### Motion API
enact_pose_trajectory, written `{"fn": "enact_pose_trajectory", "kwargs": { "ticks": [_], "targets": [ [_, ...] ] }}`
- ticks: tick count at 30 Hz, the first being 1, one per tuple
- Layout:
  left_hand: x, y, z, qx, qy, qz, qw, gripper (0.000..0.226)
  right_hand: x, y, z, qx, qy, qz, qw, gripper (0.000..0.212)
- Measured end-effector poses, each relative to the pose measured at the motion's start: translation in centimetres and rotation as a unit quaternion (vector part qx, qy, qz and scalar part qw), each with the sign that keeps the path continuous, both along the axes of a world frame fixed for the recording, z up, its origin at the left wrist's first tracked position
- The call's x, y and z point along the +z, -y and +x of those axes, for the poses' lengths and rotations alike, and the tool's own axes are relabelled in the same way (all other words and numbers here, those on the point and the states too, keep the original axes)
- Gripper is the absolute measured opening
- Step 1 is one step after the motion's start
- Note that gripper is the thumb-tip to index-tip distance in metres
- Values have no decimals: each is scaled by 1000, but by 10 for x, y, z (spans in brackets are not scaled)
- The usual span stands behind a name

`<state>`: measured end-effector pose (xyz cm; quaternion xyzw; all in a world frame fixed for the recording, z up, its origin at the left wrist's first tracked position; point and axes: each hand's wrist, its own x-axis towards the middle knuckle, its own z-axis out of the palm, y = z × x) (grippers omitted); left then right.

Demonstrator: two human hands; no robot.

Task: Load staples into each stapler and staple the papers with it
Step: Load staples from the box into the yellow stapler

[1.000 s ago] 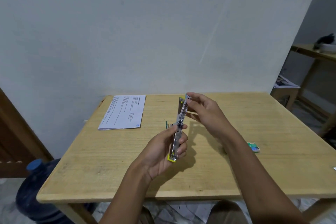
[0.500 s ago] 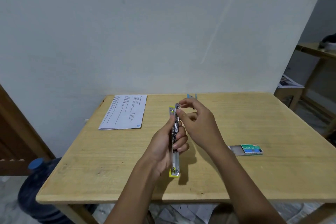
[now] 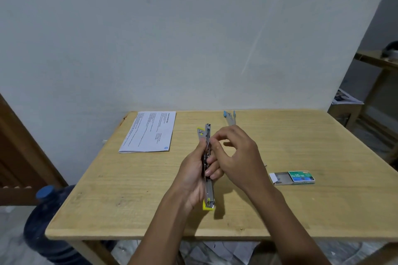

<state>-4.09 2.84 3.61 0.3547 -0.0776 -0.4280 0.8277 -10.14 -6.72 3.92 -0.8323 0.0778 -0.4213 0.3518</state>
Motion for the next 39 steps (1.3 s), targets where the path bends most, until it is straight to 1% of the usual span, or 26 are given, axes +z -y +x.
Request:
{"fn": "enact_pose_trajectory", "kwargs": {
  "ticks": [4, 7, 9, 12, 14, 15, 16, 17, 18, 19, 20, 21, 22, 23, 24, 25, 26, 27, 28, 29, 31, 34, 35, 36, 37, 39],
  "targets": [
    [-2, -2, 6, 19, -27, -3, 999, 47, -5, -8, -7, 17, 36, -41, 998, 4],
    [-2, -3, 11, 1, -36, -19, 999, 40, -8, -8, -9, 36, 66, -49, 996, 5],
    [-3, -3, 14, -2, -64, -32, 997, 35, -12, -7, -9, 51, 84, -68, 993, 5],
    [-5, -4, 20, -2, -89, -47, 995, 35, -19, -11, -8, 60, 85, -105, 989, 10],
    [-6, -4, 22, -12, -81, -39, 996, 35, -20, -15, -10, 66, 81, -77, 992, 11],
    [-7, -4, 22, -12, -79, -36, 996, 34, -18, -17, -12, 67, 79, -38, 994, 11],
    [-6, -3, 20, -10, -73, -34, 997, 34, -14, -20, -13, 66, 76, 25, 995, 10],
    [-4, -3, 18, -3, -58, -28, 998, 34, -10, -22, -14, 59, 76, 110, 989, 12],
    [-1, -2, 15, 4, -28, -10, 1000, 34, -6, -24, -13, 47, 78, 211, 973, 14],
    [2, -3, 13, 11, 15, 20, 1000, 34, -4, -24, -9, 38, 75, 323, 943, 16],
    [5, -3, 10, 16, 76, 62, 995, 34, -3, -23, -5, 41, 65, 436, 896, 19],
    [10, -4, 7, 19, 159, 121, 980, 35, -2, -21, 1, 60, 55, 543, 836, 24],
    [12, -5, 7, 17, 262, 191, 946, 35, 0, -20, 5, 89, 50, 635, 766, 30],
    [16, -6, 6, 11, 370, 262, 891, 32, 1, -21, 9, 116, 45, 707, 696, 34],
    [18, -7, 5, 2, 466, 321, 824, 29, 2, -21, 12, 135, 40, 757, 638, 37],
    [21, -6, 5, -6, 543, 361, 758, 25, 3, -22, 14, 147, 37, 790, 595, 37],
    [25, -6, 4, -13, 595, 390, 703, 23, 3, -24, 16, 151, 38, 810, 565, 38],
    [30, -4, 3, -17, 628, 412, 659, 24, 3, -27, 17, 150, 41, 825, 543, 37],
    [33, -3, 3, -16, 650, 430, 626, 26, 2, -28, 18, 143, 50, 838, 524, 35],
    [36, -1, 5, -11, 662, 440, 606, 28, 1, -30, 18, 133, 63, 850, 505, 33],
    [37, 2, 7, 6, 678, 453, 579, 29, -1, -31, 20, 119, 88, 866, 477, 32],
    [32, 6, 5, 4, 723, 454, 521, 28, -2, -31, 21, 117, 93, 868, 472, 28],
    [30, 7, 5, 7, 734, 445, 513, 28, -2, -30, 22, 121, 92, 868, 473, 29],
    [29, 7, 5, 8, 737, 437, 516, 29, -2, -29, 21, 122, 93, 867, 474, 30],
    [28, 6, 7, 6, 730, 424, 536, 30, -2, -28, 22, 118, 98, 866, 476, 32],
    [29, 6, 12, 8, 677, 388, 625, 32, -6, -29, 23, 97, 120, 866, 475, 36]
  ]
}}
